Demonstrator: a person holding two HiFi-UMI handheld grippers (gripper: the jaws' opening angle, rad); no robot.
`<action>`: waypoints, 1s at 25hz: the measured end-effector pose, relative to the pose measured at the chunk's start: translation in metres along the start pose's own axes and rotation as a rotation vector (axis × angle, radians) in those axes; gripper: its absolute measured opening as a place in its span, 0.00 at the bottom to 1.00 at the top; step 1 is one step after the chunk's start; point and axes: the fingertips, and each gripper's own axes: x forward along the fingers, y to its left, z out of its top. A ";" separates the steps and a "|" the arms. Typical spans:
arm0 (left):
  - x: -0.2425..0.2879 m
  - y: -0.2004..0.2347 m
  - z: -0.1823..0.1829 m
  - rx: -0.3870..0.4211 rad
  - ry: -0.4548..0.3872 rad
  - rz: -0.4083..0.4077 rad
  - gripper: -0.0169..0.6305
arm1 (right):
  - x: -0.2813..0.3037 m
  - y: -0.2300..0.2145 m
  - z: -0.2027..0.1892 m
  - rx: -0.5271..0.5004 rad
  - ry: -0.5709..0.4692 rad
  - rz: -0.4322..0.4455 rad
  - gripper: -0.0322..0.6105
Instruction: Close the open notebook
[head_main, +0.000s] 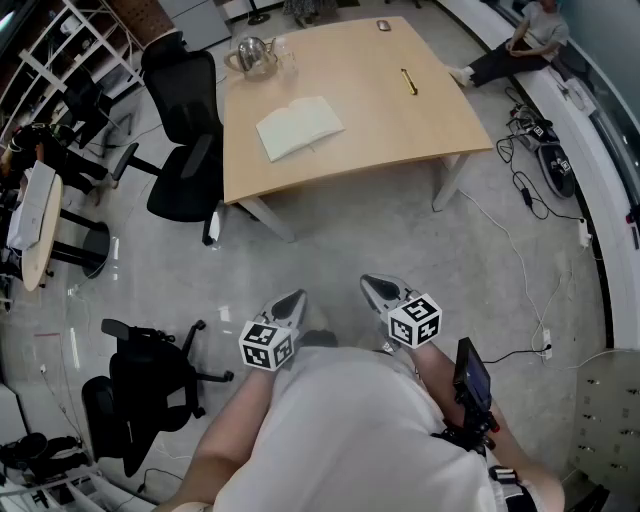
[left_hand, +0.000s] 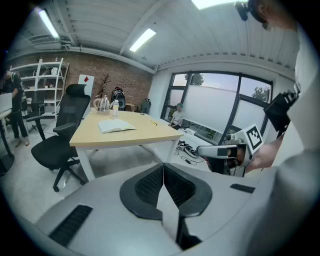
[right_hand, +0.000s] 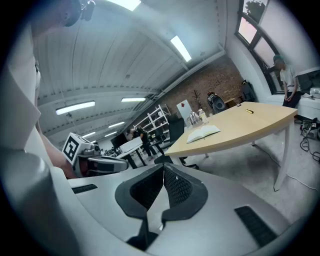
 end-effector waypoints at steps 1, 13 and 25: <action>0.003 0.003 0.001 0.002 0.003 -0.003 0.04 | 0.003 -0.003 0.000 0.000 0.000 -0.004 0.08; 0.058 0.035 0.026 0.008 0.004 -0.098 0.04 | 0.038 -0.032 0.012 -0.018 0.040 -0.069 0.08; 0.096 0.109 0.078 0.005 -0.026 -0.149 0.04 | 0.117 -0.061 0.065 -0.073 0.060 -0.123 0.08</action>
